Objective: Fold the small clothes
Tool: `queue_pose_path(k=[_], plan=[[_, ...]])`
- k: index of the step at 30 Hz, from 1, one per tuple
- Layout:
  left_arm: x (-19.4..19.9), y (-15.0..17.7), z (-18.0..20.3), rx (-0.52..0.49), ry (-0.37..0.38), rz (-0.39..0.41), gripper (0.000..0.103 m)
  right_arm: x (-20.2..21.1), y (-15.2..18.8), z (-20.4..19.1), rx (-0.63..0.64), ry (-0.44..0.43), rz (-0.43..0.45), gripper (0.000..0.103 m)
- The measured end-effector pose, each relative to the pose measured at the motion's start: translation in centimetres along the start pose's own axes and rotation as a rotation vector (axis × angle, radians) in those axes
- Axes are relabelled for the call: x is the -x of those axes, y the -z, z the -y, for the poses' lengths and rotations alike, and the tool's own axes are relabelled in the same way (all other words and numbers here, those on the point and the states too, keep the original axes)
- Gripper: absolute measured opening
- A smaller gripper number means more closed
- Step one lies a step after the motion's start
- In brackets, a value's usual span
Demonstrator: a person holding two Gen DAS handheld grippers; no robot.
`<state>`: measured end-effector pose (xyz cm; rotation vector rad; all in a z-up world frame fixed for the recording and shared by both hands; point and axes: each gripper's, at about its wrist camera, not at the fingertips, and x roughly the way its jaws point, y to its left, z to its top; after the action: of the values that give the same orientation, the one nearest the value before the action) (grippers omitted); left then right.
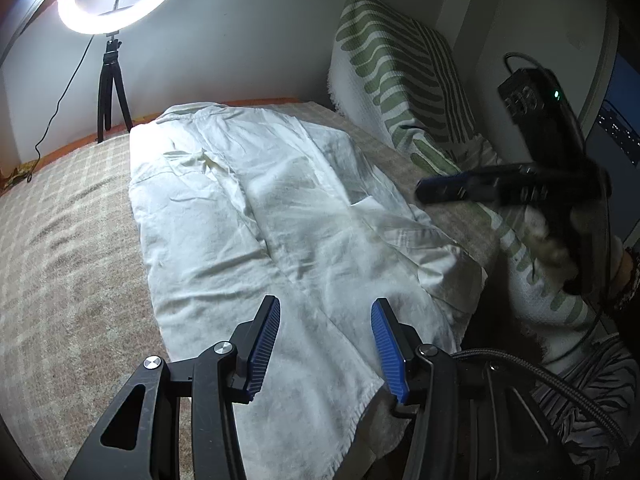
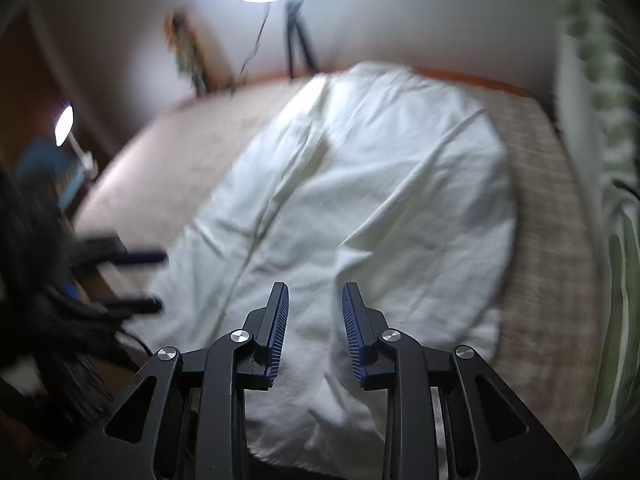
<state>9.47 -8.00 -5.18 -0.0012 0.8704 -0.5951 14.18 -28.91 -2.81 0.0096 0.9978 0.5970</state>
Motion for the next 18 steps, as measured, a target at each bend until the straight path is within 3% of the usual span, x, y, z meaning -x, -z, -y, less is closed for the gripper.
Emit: queue_pose_path(k=[3,5,10,13,15,16,18], plan=[[-0.1,0.3,0.4,-0.009,0.006,-0.010,0.048,2.3,1.3,1.8,-0.081,0.074,0.044,0.040],[-0.2,0.3,0.6,-0.009,0.014,-0.011,0.048,3.0,2.8,3.3,-0.151,0.128,0.045,0.056],[-0.3,0.2,1.6,-0.024,0.029,-0.010,0.048,2.4,7.0,5.5,-0.284,0.062,-0.014,0.057],[-0.5,0.2,2.2,-0.029,0.034,-0.014,0.048,1.5,8.3,5.5,-0.293,0.030,-0.051,0.058],[-0.5,0.2,2.6,-0.027,0.037,-0.014,0.048,0.6,8.5,4.9,-0.277,0.055,-0.077,0.058],[-0.5,0.3,2.7,-0.026,0.039,-0.014,0.048,0.5,8.6,4.6,-0.264,0.055,-0.084,0.054],[-0.5,0.3,3.0,-0.026,0.038,-0.012,0.048,0.2,8.8,3.9,-0.234,0.056,-0.091,0.021]])
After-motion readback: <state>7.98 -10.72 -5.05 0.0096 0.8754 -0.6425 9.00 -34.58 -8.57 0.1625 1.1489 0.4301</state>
